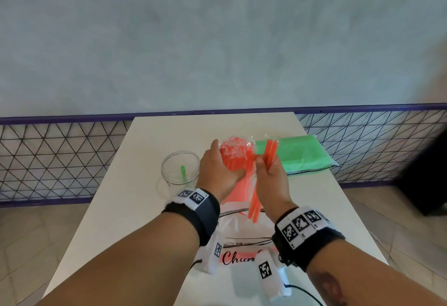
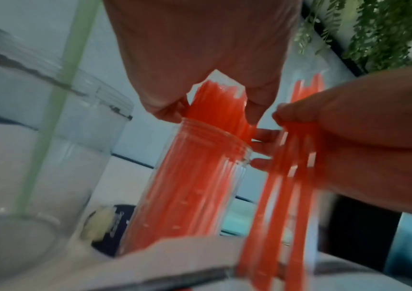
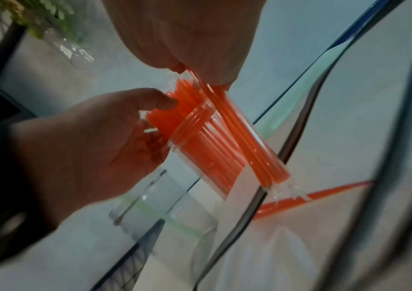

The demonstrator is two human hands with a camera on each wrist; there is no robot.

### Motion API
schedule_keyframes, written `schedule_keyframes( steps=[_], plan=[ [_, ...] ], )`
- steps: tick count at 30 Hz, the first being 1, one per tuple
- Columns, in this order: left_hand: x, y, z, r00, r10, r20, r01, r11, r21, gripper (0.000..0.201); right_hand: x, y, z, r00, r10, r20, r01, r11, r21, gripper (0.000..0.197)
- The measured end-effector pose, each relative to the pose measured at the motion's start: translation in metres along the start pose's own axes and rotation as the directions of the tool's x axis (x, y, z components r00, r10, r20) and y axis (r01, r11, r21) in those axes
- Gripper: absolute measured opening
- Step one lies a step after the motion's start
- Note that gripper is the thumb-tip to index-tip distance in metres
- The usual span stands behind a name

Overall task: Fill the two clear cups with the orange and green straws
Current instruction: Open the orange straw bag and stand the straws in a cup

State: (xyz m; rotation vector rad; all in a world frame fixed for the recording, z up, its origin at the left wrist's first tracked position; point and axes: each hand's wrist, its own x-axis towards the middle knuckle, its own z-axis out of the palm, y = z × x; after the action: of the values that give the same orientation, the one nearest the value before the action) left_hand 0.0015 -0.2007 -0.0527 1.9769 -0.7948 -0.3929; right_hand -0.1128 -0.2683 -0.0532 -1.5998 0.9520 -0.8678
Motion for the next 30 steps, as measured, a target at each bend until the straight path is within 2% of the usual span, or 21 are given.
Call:
schedule_keyframes(
  steps=[3, 4, 5, 6, 8, 10, 12, 14, 16, 18, 21, 25, 30],
  plan=[
    [-0.009, -0.006, 0.004, 0.991, 0.136, -0.003, -0.134, 0.98, 0.149, 0.054, 0.024, -0.004, -0.006, 0.998, 0.054, -0.015, -0.054, 0.998, -0.015, 0.011],
    [-0.011, -0.009, 0.005, 0.983, 0.182, -0.032, -0.174, 0.968, 0.182, 0.044, 0.031, -0.005, -0.008, 0.997, 0.08, 0.011, -0.08, 0.997, -0.02, 0.01],
    [-0.013, -0.011, 0.005, 0.979, 0.194, -0.062, -0.179, 0.966, 0.185, 0.048, 0.036, -0.006, -0.009, 0.992, 0.111, 0.051, -0.11, 0.994, -0.026, 0.012],
    [-0.016, -0.01, 0.003, 0.983, 0.166, -0.076, -0.153, 0.977, 0.151, 0.061, 0.04, -0.007, -0.009, 0.986, 0.133, 0.096, -0.13, 0.991, -0.034, 0.015],
    [-0.018, -0.008, 0.0, 0.999, 0.036, 0.005, -0.036, 0.998, -0.047, 0.099, 0.045, -0.01, -0.008, 0.979, 0.139, 0.152, -0.132, 0.99, -0.052, 0.013],
    [-0.011, -0.008, -0.003, 0.998, 0.001, 0.071, 0.01, 0.988, -0.153, 0.119, 0.045, -0.015, -0.007, 0.984, 0.112, 0.138, -0.105, 0.993, -0.063, 0.009],
    [-0.003, -0.007, -0.005, 0.997, 0.025, 0.076, -0.016, 0.993, -0.116, 0.129, 0.044, -0.02, -0.004, 0.992, 0.071, 0.102, -0.07, 0.997, -0.012, 0.008],
    [0.003, -0.005, -0.006, 0.997, 0.017, 0.069, -0.014, 0.999, -0.051, 0.12, 0.041, -0.026, -0.002, 0.998, 0.007, 0.063, -0.009, 0.999, 0.033, 0.008],
    [0.004, -0.003, -0.004, 0.999, -0.004, 0.04, 0.005, 1.0, -0.026, 0.094, 0.04, -0.036, -0.001, 0.995, -0.093, -0.023, 0.095, 0.991, 0.092, 0.015],
    [0.002, -0.004, 0.0, 1.0, 0.0, -0.007, 0.0, 0.999, -0.042, 0.07, 0.042, -0.053, -0.004, 0.967, -0.186, -0.174, 0.22, 0.956, 0.196, 0.017],
    [-0.001, -0.006, 0.006, 0.999, 0.024, -0.047, -0.024, 1.0, -0.012, 0.059, 0.046, -0.073, -0.008, 0.919, -0.241, -0.314, 0.341, 0.884, 0.32, 0.018],
    [-0.001, -0.007, 0.007, 0.995, 0.049, -0.084, -0.044, 0.997, 0.056, 0.036, 0.043, -0.074, -0.001, 0.909, -0.201, -0.365, 0.327, 0.887, 0.327, 0.017],
    [0.0, -0.007, 0.005, 0.995, 0.038, -0.089, -0.028, 0.993, 0.111, 0.038, 0.045, -0.064, 0.0, 0.867, -0.002, -0.499, 0.23, 0.889, 0.396, 0.019]
  ],
)
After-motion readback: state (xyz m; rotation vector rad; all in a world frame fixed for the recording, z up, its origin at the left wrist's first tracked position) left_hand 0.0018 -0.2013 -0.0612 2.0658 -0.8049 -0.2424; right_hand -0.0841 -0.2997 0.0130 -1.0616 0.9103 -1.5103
